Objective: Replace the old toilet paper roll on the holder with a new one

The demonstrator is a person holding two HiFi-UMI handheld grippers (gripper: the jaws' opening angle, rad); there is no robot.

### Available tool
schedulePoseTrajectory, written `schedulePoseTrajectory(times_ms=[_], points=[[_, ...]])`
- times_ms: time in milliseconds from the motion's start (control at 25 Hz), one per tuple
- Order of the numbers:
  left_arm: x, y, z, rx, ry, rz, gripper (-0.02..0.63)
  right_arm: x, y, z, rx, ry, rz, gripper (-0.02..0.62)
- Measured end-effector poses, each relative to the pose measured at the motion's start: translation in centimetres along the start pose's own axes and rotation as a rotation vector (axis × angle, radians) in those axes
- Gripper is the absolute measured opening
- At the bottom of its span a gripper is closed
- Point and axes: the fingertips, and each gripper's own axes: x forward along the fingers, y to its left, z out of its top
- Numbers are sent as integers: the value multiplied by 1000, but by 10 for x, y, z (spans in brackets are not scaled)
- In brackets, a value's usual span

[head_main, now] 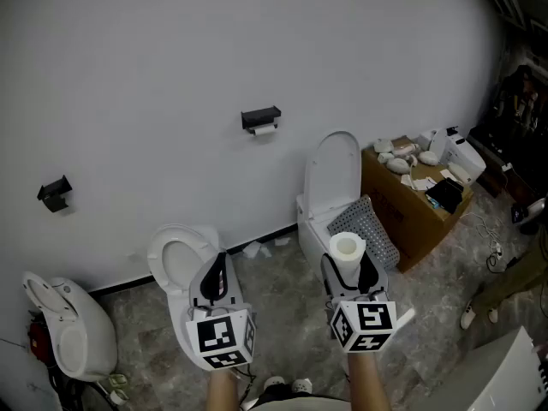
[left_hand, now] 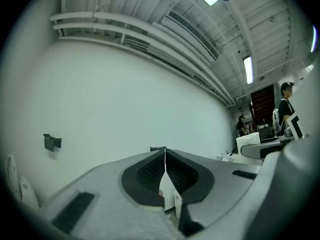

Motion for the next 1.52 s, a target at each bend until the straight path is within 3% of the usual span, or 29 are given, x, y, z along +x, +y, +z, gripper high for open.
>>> schedulePoseTrajectory(times_ms=[800, 920, 1000, 1520], points=[[12, -21, -1, -16, -7, -2, 20, 3, -19, -7, 34, 6, 15, 300], [14, -30, 0, -35, -20, -8, 192, 3, -25, -9, 32, 11, 23, 299], [14, -33, 0, -35, -25, 5, 236, 2, -28, -11, 35, 13, 31, 299], [22, -40, -12, -15, -8, 67, 264, 15, -43, -25, 42, 44, 72, 299]])
